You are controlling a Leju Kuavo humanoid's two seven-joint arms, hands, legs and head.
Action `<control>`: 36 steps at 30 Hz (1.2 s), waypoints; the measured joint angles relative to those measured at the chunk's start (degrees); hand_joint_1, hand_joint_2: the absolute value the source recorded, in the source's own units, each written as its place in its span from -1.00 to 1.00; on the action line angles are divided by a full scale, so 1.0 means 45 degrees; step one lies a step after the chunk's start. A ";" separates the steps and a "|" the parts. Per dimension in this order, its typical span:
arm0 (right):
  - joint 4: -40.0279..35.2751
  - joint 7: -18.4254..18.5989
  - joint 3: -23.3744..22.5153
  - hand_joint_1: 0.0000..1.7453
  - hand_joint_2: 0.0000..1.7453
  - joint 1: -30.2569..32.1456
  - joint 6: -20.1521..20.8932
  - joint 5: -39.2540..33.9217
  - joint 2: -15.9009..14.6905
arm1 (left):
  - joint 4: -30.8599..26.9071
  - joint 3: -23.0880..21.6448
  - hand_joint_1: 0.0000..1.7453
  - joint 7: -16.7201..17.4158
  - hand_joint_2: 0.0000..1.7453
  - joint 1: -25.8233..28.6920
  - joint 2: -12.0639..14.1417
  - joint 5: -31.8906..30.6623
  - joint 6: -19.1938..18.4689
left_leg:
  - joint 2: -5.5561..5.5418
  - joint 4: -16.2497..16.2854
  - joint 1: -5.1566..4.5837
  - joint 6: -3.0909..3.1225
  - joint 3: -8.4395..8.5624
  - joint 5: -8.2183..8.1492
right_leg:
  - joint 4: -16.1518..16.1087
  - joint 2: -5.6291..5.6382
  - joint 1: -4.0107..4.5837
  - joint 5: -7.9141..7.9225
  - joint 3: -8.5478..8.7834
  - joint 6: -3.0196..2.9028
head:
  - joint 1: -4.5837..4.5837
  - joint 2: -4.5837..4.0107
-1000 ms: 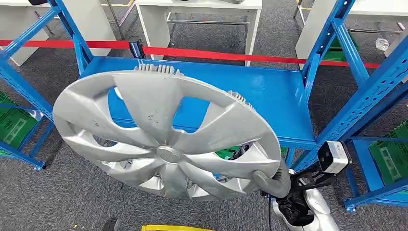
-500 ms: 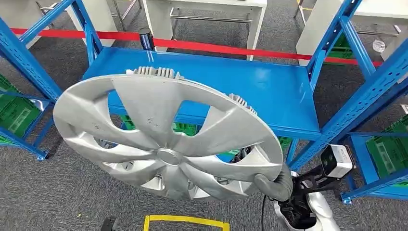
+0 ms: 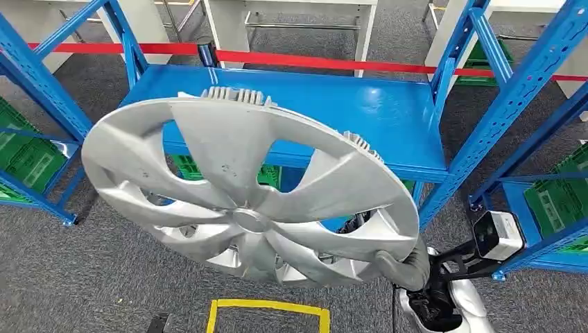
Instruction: Take the parts from the cabinet and place them on the table.
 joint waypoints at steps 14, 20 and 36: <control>-0.0155 -0.0481 -0.0520 0.96 1.00 0.0192 -0.0185 0.0087 -0.0049 | 0.0000 -0.0010 -1.00 0.0063 1.00 -0.0073 0.0107 0.0068 -0.0019 | 0.0063 -0.3366 -0.0205 0.0929 0.0950 0.1530 | 0.3905 -0.0004 0.0021 -0.1718 -0.1555 0.0476 | 0.0073 0.0000; -0.0180 -0.0612 -0.0680 0.96 1.00 0.0268 -0.0180 0.0185 -0.0068 | 0.0000 -0.0044 -1.00 0.0156 1.00 -0.0084 0.0112 0.0068 -0.0019 | 0.0051 -0.2864 -0.0248 0.0604 0.0341 0.1822 | 0.0009 0.0006 0.0144 -0.0818 0.0865 0.0395 | 0.0092 0.0000; -0.0301 -0.0743 -0.0850 0.96 1.00 0.0511 0.0010 0.0418 -0.0024 | 0.0000 -0.0117 -1.00 0.0238 1.00 -0.0147 0.0214 0.0053 -0.0097 | -0.0010 -0.3111 -0.0250 0.0582 0.1927 0.0450 | -0.0015 -0.0021 0.0081 0.0650 -0.0459 0.0275 | 0.0000 0.0000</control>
